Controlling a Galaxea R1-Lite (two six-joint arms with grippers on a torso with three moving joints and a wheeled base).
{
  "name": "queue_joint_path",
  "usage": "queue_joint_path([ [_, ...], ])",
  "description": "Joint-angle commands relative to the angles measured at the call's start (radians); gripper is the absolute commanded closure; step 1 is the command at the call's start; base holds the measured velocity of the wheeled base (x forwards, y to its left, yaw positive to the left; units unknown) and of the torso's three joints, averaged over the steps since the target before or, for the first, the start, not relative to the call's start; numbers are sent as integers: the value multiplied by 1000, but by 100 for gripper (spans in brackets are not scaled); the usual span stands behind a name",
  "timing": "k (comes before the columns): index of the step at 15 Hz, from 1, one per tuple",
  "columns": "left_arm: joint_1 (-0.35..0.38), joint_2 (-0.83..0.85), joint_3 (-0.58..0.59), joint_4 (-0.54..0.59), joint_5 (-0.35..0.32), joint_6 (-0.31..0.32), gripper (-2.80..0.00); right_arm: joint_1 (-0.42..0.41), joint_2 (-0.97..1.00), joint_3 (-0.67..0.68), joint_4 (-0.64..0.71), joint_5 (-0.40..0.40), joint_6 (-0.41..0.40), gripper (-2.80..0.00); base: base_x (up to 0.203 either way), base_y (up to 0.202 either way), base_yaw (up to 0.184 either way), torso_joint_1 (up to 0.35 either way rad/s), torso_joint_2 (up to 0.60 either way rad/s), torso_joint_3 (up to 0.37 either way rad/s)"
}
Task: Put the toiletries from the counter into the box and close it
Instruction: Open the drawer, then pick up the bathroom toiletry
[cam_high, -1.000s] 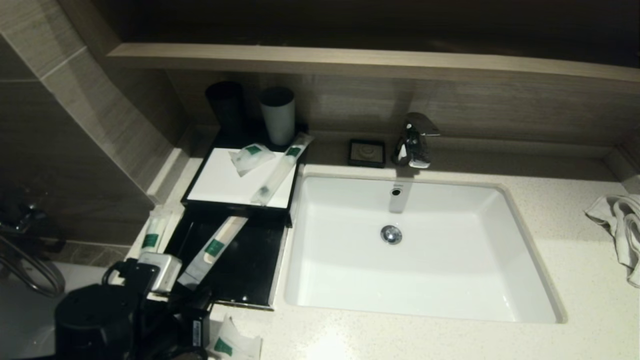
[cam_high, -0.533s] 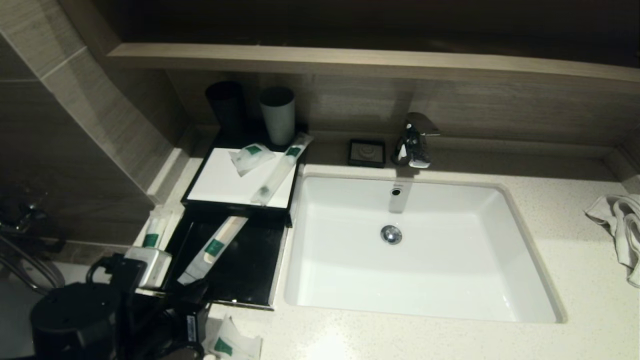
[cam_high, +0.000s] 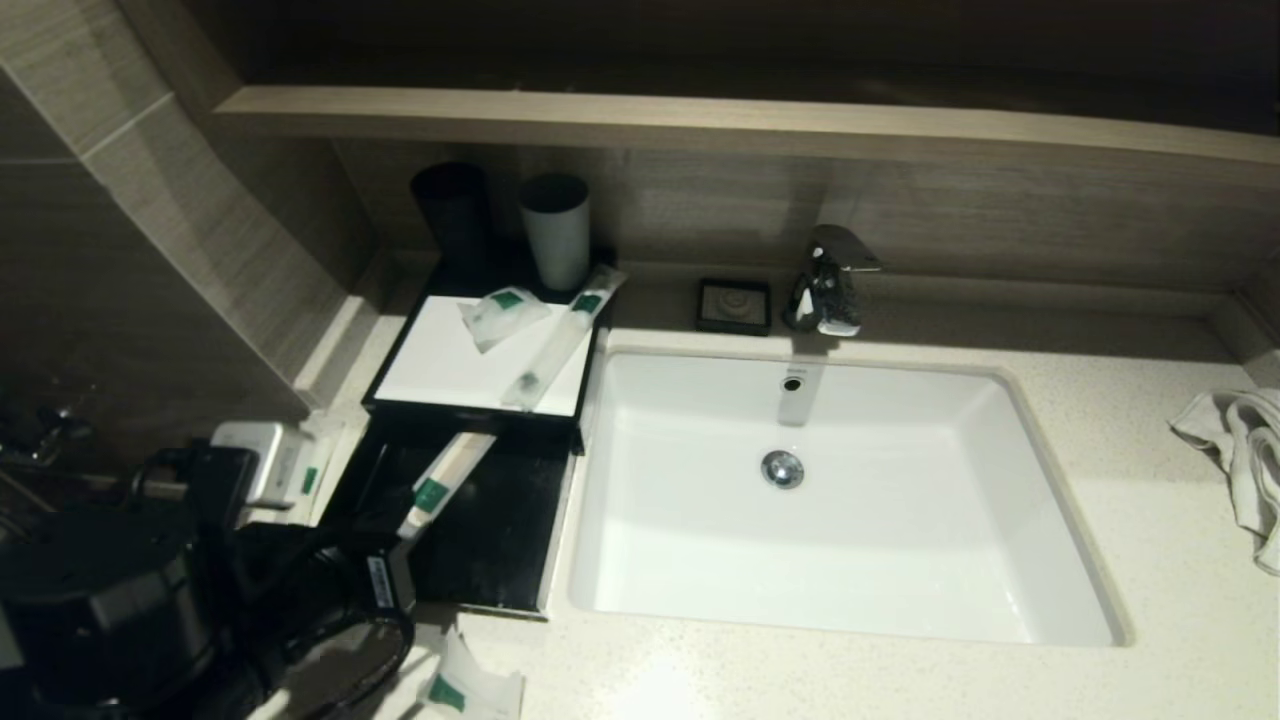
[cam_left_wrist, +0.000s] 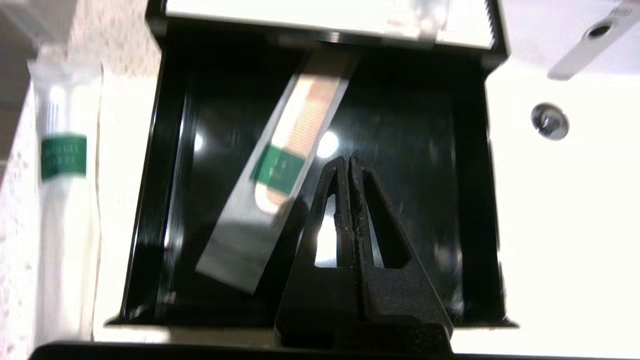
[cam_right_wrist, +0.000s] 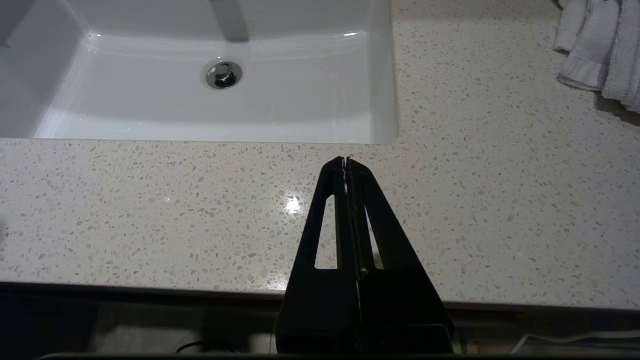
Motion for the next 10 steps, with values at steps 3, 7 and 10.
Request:
queue_joint_path([
  [3, 2, -78, -214, 243, -8, 0, 0, 0, 2, 0, 0, 0, 1, 0, 0, 0, 0, 0, 0, 0],
  [7, 7, -20, -344, 349, -109, 16, 0, 0, 2, 0, 0, 0, 1, 0, 0, 0, 0, 0, 0, 0],
  [10, 33, 64, -432, 352, -152, 38, 0, 0, 2, 0, 0, 0, 1, 0, 0, 0, 0, 0, 0, 0],
])
